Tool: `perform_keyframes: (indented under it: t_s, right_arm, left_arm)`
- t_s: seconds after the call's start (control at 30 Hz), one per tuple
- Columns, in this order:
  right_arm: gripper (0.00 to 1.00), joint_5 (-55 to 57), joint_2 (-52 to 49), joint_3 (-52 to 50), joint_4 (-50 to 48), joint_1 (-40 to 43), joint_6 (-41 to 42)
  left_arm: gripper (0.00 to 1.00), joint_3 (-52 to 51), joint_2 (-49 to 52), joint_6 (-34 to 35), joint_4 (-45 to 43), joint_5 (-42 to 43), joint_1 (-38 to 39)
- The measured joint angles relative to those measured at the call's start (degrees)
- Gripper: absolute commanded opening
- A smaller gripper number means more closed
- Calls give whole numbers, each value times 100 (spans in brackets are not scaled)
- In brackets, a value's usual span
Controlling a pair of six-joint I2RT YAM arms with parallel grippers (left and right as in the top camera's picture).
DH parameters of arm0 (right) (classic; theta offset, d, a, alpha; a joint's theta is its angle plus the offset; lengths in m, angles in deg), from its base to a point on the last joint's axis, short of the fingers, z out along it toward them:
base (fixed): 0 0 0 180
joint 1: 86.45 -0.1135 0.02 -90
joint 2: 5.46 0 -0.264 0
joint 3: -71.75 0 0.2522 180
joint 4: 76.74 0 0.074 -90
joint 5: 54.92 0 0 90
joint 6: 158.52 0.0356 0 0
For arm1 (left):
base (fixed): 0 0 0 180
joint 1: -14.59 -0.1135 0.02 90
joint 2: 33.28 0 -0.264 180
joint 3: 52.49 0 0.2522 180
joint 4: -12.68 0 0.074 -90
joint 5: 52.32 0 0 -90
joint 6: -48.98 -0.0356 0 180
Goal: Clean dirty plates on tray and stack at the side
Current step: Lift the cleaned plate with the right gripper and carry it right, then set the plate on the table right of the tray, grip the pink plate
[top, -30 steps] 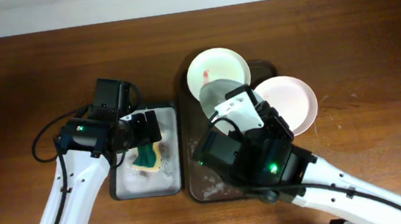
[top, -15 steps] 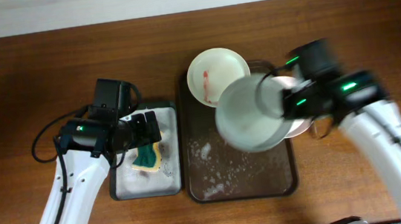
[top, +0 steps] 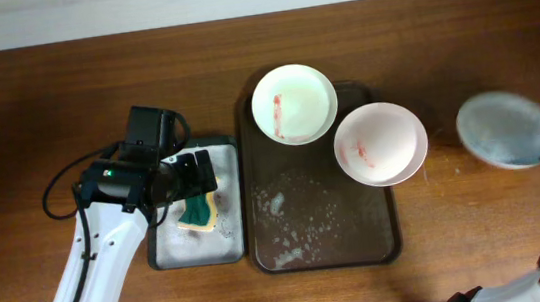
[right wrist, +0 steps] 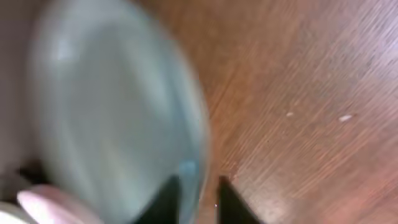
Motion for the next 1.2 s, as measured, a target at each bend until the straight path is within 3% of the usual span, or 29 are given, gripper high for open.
perform_keyframes:
  t_s: [0.07,0.2,0.33,0.43,0.53,0.57,0.63,0.67,0.8,1.2]
  right_arm:
    - [50,-118,-175,-2,-155,-37,-127]
    - [53,-527,-70,0,-330,-540,-765]
    - [54,-614,66,0,-339,-2002,-1451]
    - [54,214,28,0,-581,-3445,-1679]
    - [53,973,-129,0,-809,-4065,-1661]
    - [50,1224,-214,0,-866,-4205,-1620]
    - [17,1633,-442,0,-909,-4356,-1569]
    - [12,1729,-522,0,-907,-4358,-1510]
    - [4,1915,-682,0,-767,-4284,-1353]
    - [4,1276,-306,-2,570,-4258,-1344]
  left_arm:
    - [100,2,0,0,0,0,2]
    - [100,0,0,0,0,0,0]
    - [100,0,0,0,2,0,2]
    - [100,0,0,0,-2,0,2]
    - [100,0,0,0,7,0,2]
    - [100,2,0,0,15,0,2]
    - [100,2,0,0,39,0,2]
    - [100,0,0,0,66,0,2]
    - [100,0,0,0,114,0,2]
    - [100,0,0,0,229,0,2]
